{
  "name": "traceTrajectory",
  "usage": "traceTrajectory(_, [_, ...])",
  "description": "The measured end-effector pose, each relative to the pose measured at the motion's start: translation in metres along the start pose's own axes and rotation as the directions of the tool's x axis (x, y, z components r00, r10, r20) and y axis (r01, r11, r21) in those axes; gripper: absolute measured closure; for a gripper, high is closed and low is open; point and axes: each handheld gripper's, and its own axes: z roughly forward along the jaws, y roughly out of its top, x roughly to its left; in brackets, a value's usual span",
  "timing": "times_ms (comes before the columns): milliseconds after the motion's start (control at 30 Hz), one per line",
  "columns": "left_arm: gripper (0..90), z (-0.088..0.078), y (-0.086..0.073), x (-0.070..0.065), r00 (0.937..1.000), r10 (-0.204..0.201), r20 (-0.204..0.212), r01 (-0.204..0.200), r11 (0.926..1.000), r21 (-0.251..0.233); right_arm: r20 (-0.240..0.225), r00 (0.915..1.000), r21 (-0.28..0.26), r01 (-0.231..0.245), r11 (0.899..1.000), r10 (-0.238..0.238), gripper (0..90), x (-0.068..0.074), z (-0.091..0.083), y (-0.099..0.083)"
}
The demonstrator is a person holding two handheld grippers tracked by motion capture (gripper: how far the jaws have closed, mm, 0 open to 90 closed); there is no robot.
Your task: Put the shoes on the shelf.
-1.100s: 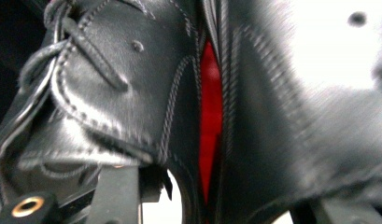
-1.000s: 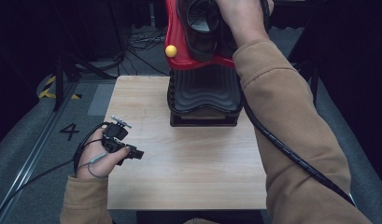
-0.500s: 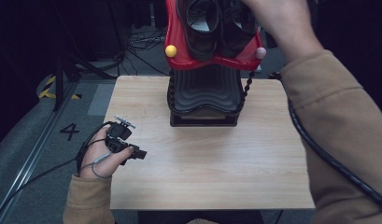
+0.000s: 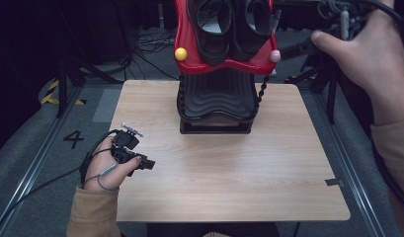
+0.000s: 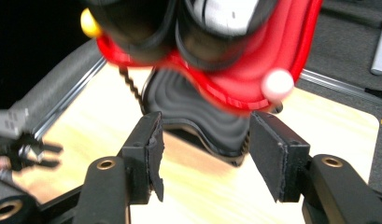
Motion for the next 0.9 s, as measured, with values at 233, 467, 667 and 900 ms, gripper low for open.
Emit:
traceTrajectory(233, [57.9,-0.001,0.000,-0.002,1.0000,0.005,-0.004,-0.005,1.0000,-0.001,-0.013,0.9983,0.017,0.057,0.998,-0.057,44.7,-0.023,-0.005,-0.046])
traceTrajectory(467, [57.3,0.000,-0.001,-0.001,1.0000,0.001,-0.001,-0.001,1.0000,0.004,-0.042,0.9959,0.032,0.082,0.996,-0.080,42.8,-0.040,0.011,-0.077])
traceTrajectory(667, [57.3,0.003,-0.003,-0.003,1.0000,0.000,-0.005,0.000,1.0000,0.009,-0.069,0.9927,0.045,0.102,0.994,-0.099,42.4,-0.050,0.037,-0.101])
traceTrajectory(900, [57.4,0.007,-0.008,-0.001,0.9999,-0.012,-0.003,0.012,0.9997,0.019,-0.106,0.9835,0.079,0.155,0.985,-0.146,41.7,-0.053,0.078,-0.132])
